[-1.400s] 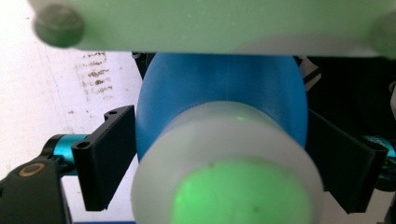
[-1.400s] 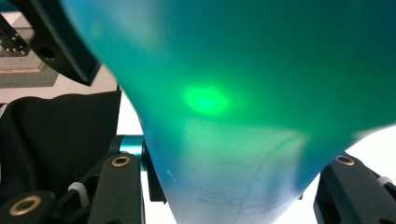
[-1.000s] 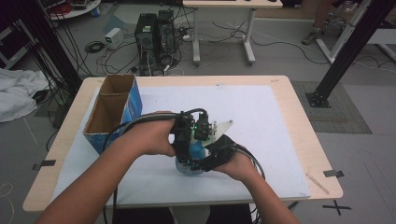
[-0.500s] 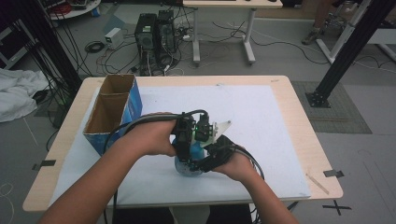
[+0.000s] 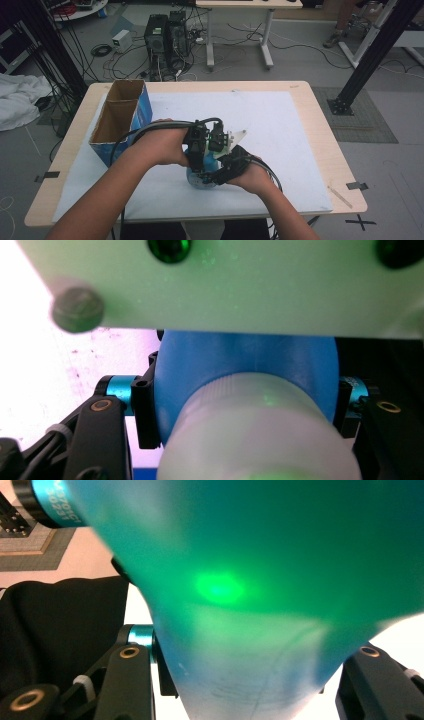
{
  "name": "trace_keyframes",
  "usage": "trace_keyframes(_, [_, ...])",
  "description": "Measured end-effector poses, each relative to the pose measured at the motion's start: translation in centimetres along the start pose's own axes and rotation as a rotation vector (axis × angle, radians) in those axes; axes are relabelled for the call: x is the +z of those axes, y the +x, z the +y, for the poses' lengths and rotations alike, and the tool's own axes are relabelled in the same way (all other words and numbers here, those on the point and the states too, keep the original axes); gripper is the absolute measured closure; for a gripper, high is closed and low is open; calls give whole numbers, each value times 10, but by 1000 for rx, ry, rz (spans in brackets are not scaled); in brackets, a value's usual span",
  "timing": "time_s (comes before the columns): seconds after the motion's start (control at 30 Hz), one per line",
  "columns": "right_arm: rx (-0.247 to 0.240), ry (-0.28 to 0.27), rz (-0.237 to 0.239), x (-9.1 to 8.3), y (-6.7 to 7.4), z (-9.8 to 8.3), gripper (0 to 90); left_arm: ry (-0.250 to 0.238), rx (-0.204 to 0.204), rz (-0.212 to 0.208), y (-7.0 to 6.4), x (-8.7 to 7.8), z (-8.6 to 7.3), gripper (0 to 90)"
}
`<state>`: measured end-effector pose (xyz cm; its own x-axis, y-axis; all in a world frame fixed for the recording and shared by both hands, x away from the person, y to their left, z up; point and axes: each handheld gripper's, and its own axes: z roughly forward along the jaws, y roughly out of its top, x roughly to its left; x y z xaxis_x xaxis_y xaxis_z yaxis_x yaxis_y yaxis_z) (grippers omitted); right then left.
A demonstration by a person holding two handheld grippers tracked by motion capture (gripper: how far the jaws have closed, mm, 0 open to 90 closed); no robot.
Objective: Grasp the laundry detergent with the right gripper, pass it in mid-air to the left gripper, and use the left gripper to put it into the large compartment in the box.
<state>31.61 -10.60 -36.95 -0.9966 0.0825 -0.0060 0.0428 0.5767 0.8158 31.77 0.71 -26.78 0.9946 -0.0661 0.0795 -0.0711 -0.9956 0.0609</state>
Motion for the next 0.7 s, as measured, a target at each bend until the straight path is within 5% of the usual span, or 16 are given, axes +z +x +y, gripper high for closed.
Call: trace_keyframes(0.7, [19,-48,-17,-29,-2,-1,231,9,-9,-1,1,-23,10,383])
